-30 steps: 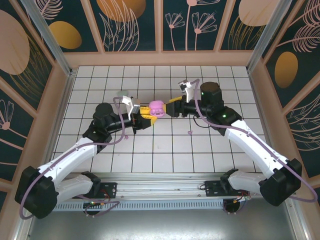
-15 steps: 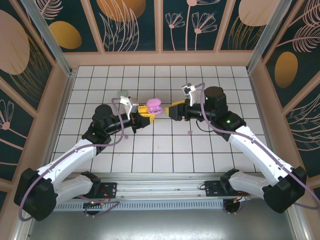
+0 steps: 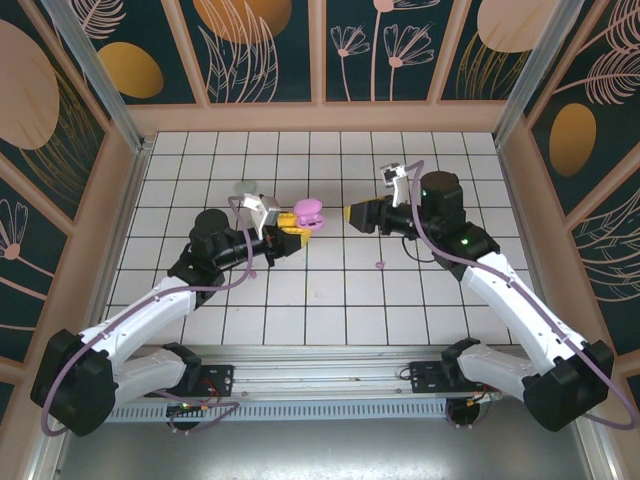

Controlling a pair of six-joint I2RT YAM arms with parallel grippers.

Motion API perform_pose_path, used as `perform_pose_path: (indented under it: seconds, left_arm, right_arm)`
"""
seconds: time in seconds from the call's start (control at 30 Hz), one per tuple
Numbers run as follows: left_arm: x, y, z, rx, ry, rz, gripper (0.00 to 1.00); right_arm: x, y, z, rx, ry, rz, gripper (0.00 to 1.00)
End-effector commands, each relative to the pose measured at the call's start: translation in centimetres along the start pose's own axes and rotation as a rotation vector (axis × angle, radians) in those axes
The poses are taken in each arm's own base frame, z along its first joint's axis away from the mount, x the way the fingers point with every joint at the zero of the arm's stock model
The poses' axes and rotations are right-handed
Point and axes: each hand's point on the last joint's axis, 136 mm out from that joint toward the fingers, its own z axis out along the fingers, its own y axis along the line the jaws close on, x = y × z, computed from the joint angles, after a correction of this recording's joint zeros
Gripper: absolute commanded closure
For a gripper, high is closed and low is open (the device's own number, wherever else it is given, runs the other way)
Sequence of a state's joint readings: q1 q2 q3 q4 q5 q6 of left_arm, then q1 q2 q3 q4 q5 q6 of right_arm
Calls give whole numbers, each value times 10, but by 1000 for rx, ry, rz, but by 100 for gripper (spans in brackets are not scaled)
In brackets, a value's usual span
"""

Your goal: Insert the wireless bluetooth earbuds into the charging case

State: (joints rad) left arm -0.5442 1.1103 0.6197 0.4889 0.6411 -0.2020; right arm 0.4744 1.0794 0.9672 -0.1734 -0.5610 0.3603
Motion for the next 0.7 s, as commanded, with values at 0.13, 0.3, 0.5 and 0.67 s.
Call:
perform_pose_path:
  seconds: [0.13,0.3,0.5,0.67]
  left_arm:
    - [14,4,-2,-23,20,1,93]
    - [22,5,-5,-38,31,-5,93]
    - [27,6,-7,-50,36,-5,93]
    - [29,8,-7,-53,41,-10,93]
  right_arm:
    - [27,-70,-9,227,47,239,41]
    - [56,-106,-15,316,99,349,42]
    - [90,-139,-20,401,161,431,43]
    - [109,-154,-19,419,203,478,43]
